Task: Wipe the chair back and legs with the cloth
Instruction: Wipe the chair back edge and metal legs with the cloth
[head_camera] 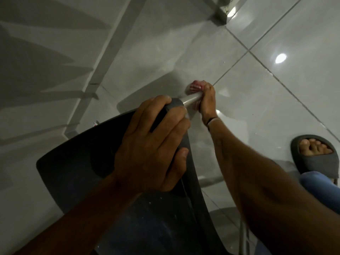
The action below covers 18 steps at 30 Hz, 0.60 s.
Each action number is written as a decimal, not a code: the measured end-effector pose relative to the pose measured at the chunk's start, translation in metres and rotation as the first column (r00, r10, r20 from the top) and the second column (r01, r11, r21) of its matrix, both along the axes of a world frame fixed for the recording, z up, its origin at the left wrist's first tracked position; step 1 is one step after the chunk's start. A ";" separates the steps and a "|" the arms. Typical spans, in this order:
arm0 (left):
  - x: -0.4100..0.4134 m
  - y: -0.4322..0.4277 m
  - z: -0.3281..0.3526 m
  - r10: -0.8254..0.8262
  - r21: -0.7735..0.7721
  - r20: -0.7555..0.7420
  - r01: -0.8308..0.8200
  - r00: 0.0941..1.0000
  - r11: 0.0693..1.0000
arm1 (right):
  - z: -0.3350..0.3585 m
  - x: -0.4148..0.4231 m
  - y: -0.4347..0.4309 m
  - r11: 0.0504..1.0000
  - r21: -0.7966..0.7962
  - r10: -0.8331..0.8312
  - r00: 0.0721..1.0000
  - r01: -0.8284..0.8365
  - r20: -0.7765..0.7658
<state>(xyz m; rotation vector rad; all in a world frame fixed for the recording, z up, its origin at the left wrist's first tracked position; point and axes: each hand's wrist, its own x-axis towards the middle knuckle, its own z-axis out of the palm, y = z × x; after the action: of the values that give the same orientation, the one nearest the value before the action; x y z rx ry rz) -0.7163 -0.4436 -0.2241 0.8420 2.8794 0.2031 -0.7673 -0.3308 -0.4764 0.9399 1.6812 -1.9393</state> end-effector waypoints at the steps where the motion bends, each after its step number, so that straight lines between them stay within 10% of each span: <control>1: 0.001 -0.001 -0.001 -0.002 0.000 -0.003 0.002 1.000 1.000 | -0.014 -0.005 0.004 0.998 0.030 0.047 0.997 -0.049 0.067; 7: -0.003 0.002 0.003 -0.006 -0.057 0.022 0.007 1.000 0.998 | 0.055 -0.006 0.006 0.978 -0.208 0.047 0.983 -0.009 0.176; 11: -0.003 0.004 0.009 0.030 -0.054 0.035 -0.029 0.999 0.998 | 0.144 0.031 -0.001 0.940 -0.320 0.049 0.973 -0.121 -0.224; 14: -0.002 0.004 0.010 0.027 -0.070 0.042 -0.024 0.999 0.997 | 0.141 0.028 0.010 0.959 -0.070 0.242 0.920 -0.275 -0.309; 18: -0.004 0.001 0.009 0.002 -0.083 0.052 0.002 0.999 0.997 | 0.095 -0.006 0.018 0.960 0.008 0.280 0.957 -0.281 0.071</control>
<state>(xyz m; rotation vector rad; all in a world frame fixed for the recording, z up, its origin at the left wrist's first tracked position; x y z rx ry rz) -0.7208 -0.4421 -0.2154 0.8096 2.8176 0.1025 -0.7728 -0.3133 -0.3816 0.7200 1.6922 -1.6886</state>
